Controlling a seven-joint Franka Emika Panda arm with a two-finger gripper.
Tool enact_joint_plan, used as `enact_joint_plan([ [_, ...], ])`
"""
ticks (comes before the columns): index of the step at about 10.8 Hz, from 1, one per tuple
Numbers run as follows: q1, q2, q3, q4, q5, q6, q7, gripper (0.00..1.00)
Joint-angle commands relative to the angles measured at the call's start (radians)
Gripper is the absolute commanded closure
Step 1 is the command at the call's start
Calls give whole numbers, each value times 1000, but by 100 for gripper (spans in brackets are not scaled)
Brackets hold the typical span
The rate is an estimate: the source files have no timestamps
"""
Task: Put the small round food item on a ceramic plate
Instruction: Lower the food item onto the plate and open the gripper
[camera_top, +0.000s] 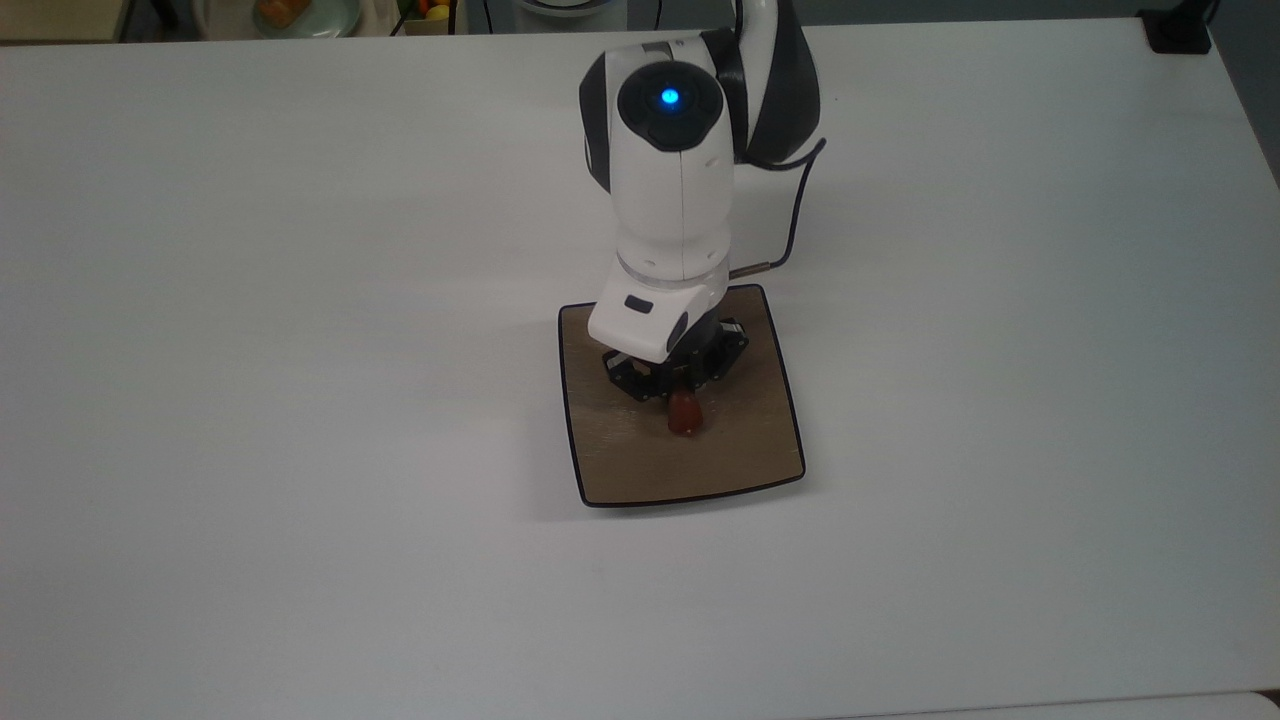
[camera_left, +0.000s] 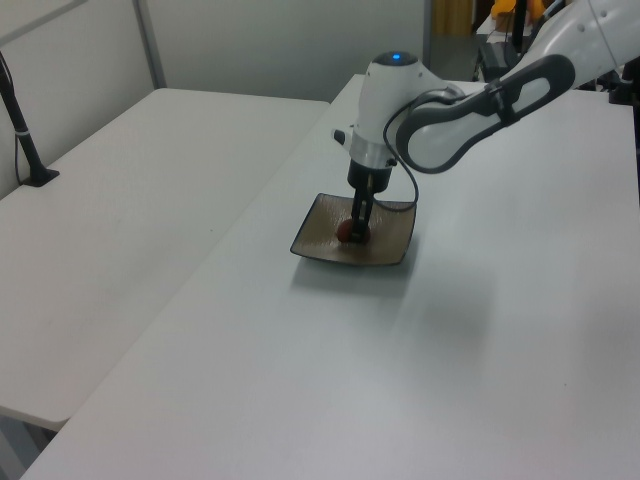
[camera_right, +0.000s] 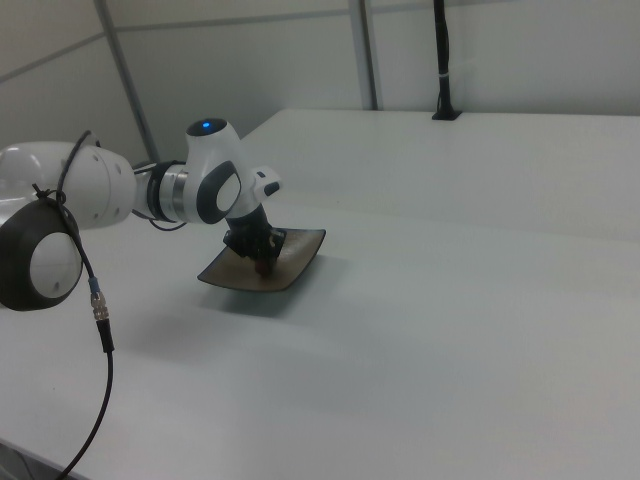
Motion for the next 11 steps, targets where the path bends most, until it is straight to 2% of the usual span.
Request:
enact_joint_plan([
  [1, 11, 19, -8, 4, 18, 44, -17, 31],
  [2, 11, 19, -6, 4, 21, 44, -14, 8],
  [3, 11, 19, -8, 4, 17, 44, -16, 0],
  [8, 16, -11, -8, 7, 9, 26, -13, 0],
  [9, 19, -49, -8, 3, 9, -6, -7, 0],
  [11, 10, -137, -15, 10, 9, -170, -5, 0],
])
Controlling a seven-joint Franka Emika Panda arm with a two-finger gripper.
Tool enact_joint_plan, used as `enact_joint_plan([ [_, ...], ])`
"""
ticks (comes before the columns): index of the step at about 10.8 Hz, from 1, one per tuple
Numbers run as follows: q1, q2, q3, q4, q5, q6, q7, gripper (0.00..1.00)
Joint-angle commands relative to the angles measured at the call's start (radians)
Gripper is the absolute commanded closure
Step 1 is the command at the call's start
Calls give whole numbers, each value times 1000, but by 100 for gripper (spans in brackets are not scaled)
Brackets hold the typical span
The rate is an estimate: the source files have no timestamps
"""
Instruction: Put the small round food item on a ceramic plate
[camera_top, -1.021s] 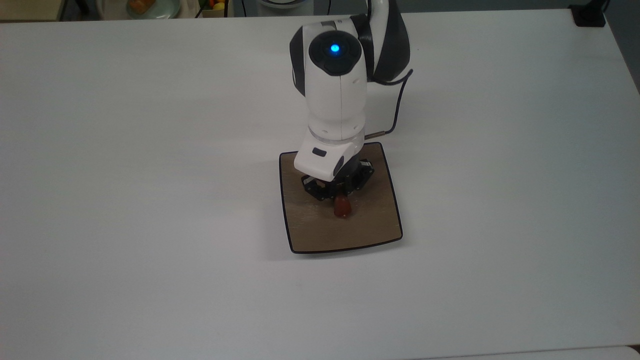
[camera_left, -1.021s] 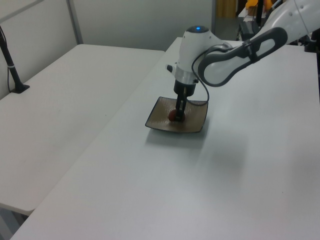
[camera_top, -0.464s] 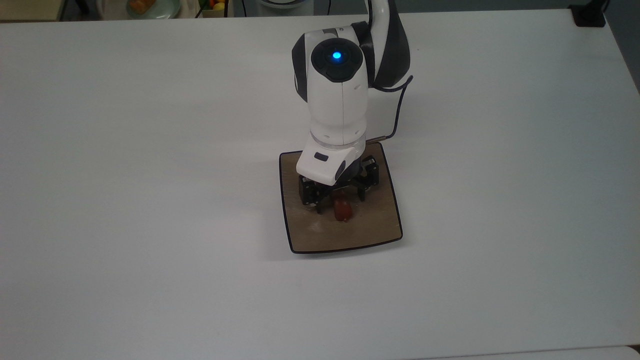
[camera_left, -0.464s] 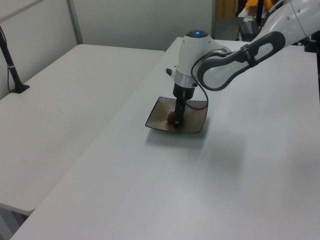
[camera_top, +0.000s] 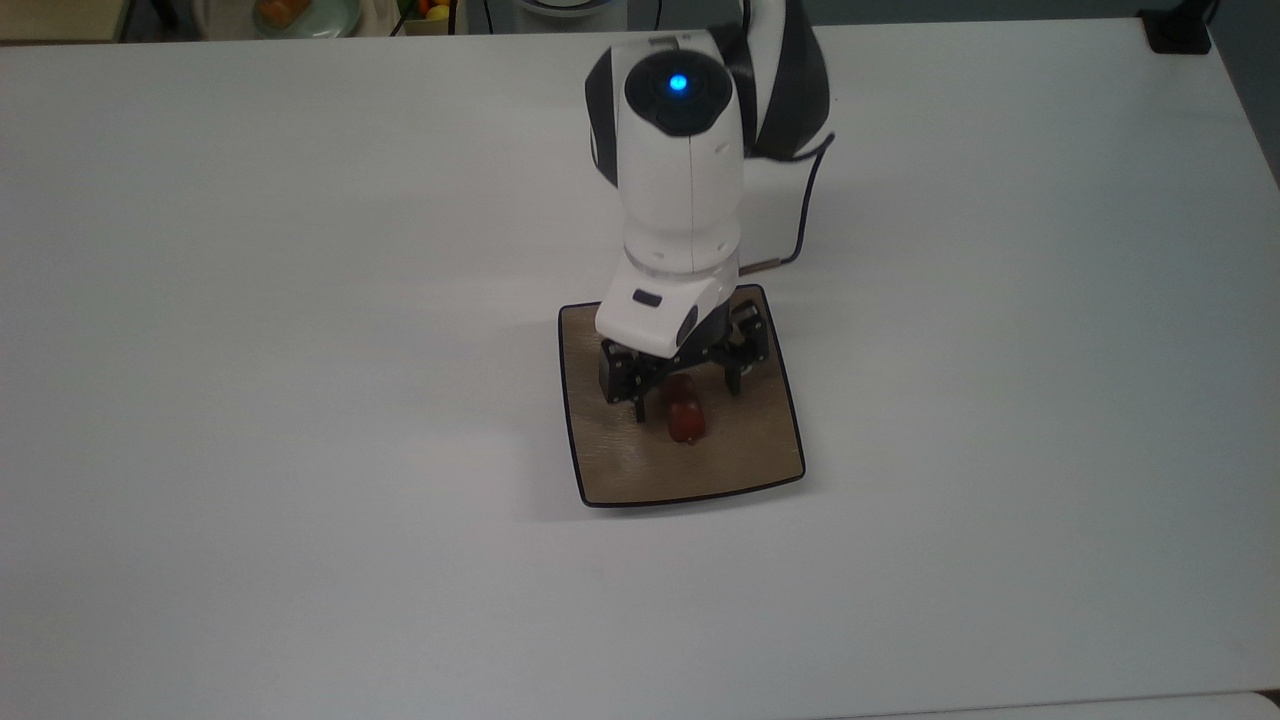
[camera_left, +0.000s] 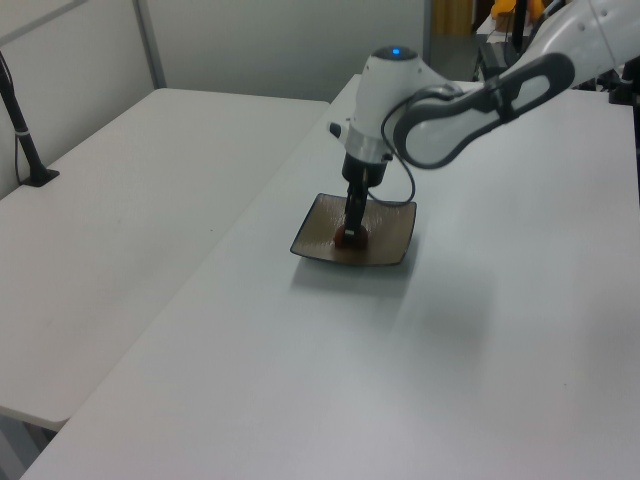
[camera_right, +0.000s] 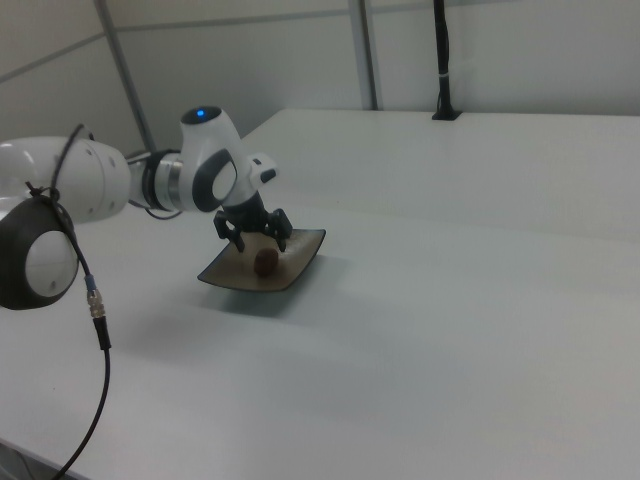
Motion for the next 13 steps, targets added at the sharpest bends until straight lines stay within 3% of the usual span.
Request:
enact_joint_plan([
  [1, -9, -179, -17, -24, 9, -215, -3, 0],
  [4, -86, -349, -19, -26, 20, -434, 4, 0],
  [7, -139, -460, -22, -29, 20, -625, 14, 0],
  [9, -164, -541, -54, -44, 20, -715, 14, 0],
  [13, -173, -713, -59, -193, 23, -753, 21, 0],
])
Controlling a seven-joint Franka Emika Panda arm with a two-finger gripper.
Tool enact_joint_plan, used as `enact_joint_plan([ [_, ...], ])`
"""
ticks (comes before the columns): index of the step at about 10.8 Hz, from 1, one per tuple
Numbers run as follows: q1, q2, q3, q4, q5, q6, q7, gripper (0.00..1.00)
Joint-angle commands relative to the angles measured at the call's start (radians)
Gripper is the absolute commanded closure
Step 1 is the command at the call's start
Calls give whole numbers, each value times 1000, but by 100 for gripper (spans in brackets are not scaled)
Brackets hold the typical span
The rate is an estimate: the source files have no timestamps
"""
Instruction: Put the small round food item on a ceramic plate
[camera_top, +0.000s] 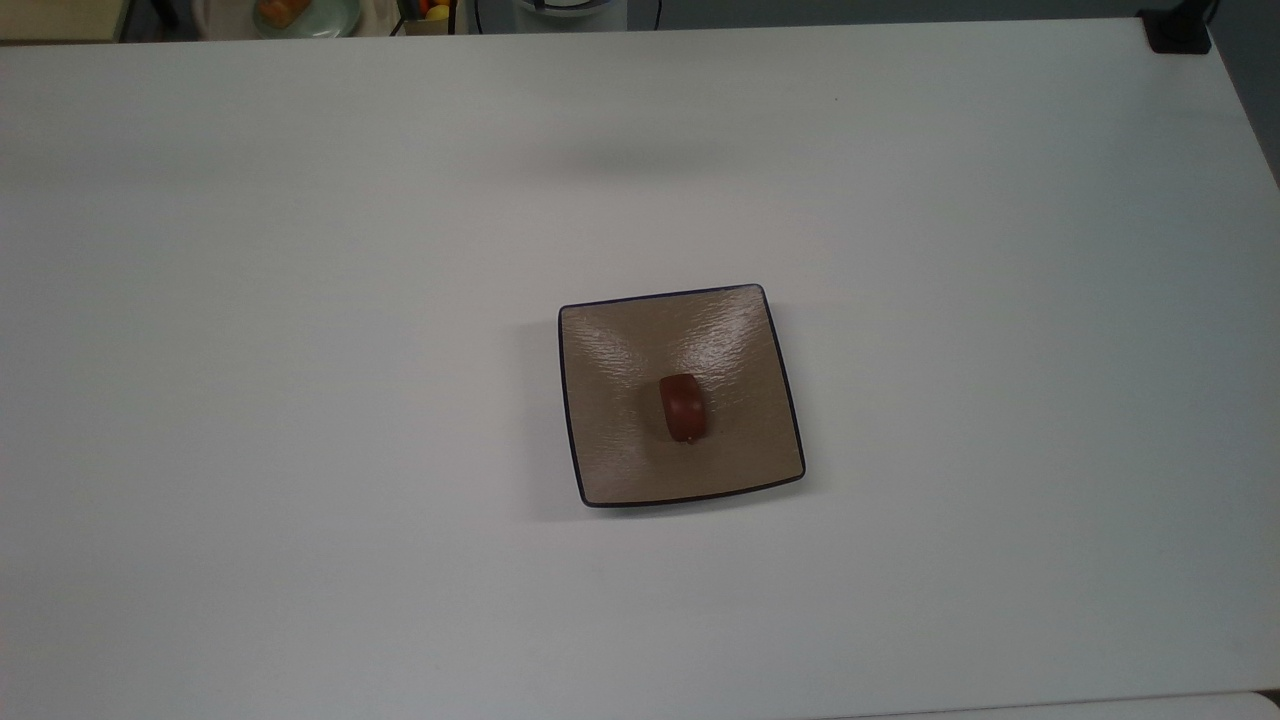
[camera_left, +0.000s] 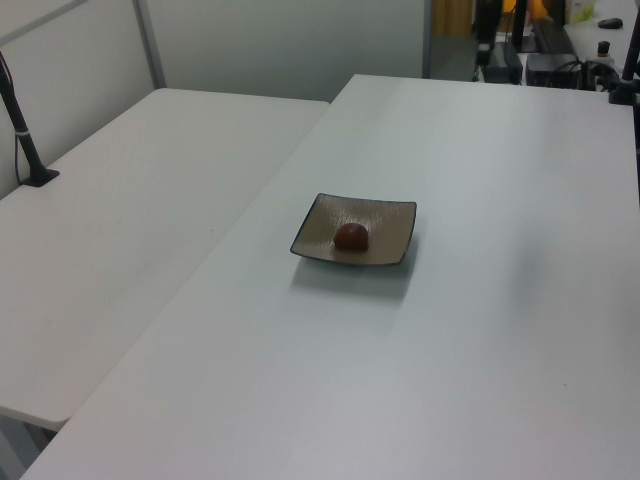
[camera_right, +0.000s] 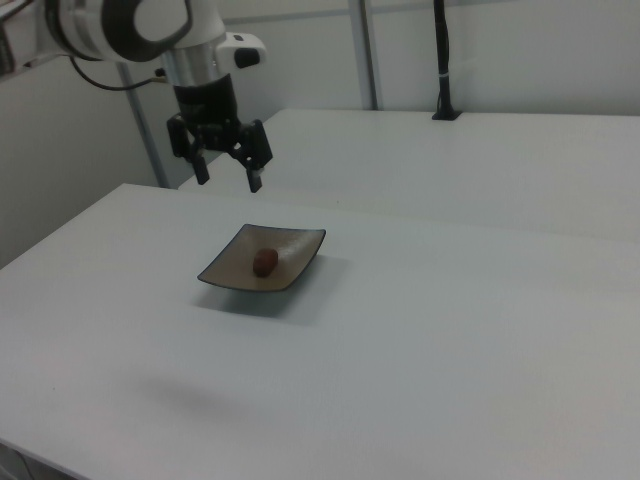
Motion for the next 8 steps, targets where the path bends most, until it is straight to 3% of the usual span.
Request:
enact_joint_plan([
  [1, 6, -125, 19, -146, 24, -11, 18, 0],
  [5, -62, -117, 183, -151, 26, 8, 156, 0],
  [8, -60, -58, 189, -140, 30, 112, 144, 0],
])
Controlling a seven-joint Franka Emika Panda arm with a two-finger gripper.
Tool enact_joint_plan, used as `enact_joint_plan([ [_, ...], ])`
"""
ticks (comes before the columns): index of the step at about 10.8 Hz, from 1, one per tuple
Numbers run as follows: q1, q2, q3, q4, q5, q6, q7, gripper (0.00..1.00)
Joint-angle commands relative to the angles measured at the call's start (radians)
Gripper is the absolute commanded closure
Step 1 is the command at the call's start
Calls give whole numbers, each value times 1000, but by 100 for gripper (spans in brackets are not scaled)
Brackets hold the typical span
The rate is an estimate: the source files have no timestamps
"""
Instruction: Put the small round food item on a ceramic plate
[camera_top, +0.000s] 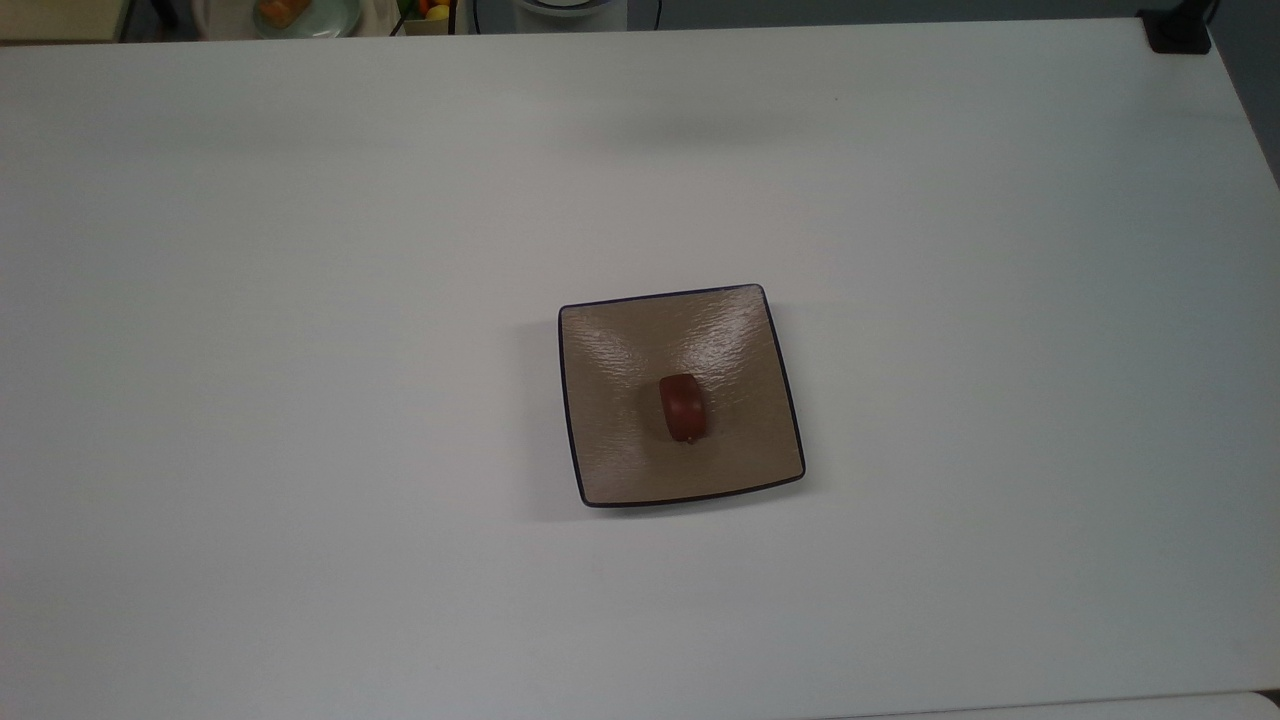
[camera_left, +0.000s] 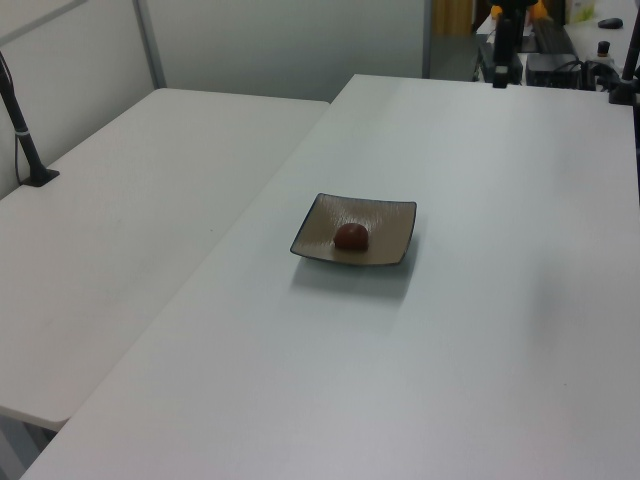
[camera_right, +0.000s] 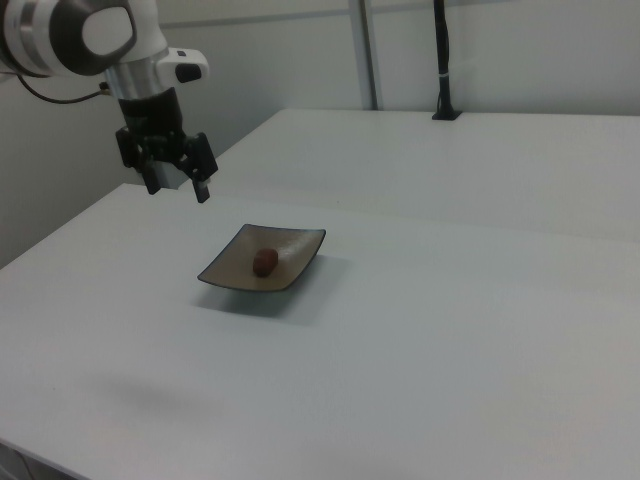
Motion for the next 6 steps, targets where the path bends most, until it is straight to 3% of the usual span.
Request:
enact_joint_plan([
  [1, -22, 39, 11, -11, 22, 95, -2, 0],
  [6, -25, 85, -1, 19, 15, 97, -81, 0],
])
